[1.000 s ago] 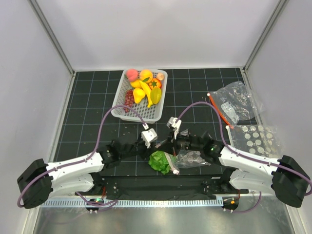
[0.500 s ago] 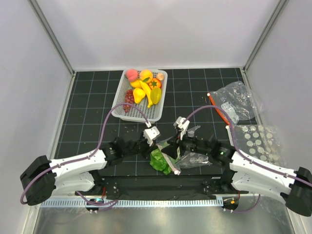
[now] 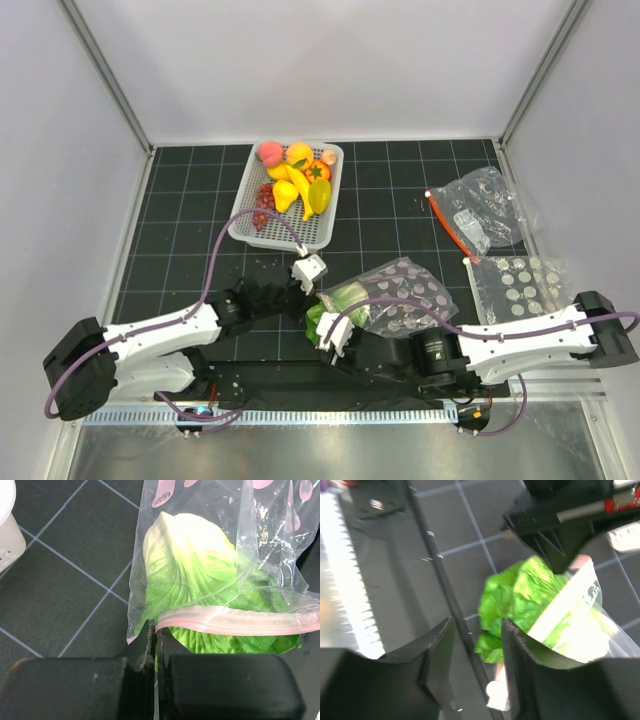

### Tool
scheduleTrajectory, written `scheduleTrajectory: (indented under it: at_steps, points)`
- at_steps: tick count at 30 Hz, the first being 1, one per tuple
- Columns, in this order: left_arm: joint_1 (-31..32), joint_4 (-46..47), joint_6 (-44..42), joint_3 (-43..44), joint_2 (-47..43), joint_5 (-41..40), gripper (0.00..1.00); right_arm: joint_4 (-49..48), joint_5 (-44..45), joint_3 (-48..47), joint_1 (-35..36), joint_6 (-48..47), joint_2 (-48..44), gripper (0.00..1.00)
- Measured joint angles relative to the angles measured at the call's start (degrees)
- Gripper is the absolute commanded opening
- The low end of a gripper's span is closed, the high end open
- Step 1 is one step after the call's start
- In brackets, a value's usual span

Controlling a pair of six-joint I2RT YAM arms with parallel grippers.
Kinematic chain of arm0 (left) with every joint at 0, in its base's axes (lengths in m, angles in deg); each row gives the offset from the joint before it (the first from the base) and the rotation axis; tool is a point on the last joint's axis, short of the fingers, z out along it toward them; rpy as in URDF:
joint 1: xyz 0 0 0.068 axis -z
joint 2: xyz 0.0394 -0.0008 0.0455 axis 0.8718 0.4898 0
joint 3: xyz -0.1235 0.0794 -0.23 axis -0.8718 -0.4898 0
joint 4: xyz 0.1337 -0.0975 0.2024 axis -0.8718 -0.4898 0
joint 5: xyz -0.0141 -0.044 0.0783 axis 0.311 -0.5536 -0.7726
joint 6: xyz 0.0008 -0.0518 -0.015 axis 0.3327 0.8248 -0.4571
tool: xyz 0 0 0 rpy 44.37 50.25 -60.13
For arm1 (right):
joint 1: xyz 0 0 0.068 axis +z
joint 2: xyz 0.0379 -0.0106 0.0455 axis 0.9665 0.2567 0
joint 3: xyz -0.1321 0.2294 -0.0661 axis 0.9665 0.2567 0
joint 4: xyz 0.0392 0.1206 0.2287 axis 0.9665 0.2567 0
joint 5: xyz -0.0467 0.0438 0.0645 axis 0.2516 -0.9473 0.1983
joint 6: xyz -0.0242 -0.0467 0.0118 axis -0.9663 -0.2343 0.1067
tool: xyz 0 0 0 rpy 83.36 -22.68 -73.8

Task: Place the food in the zip-top bag and seal the zipper
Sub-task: Adjust the fake vegetable in the zipper food storage bag.

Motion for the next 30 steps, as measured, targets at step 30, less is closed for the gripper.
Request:
scheduleTrajectory:
  at_steps: [30]
  points:
    - [-1.75, -7.21, 12.26, 4.35, -5.53, 17.05, 0.00, -8.33, 21.29, 4.81, -13.51, 0.85, 7.93, 0.34]
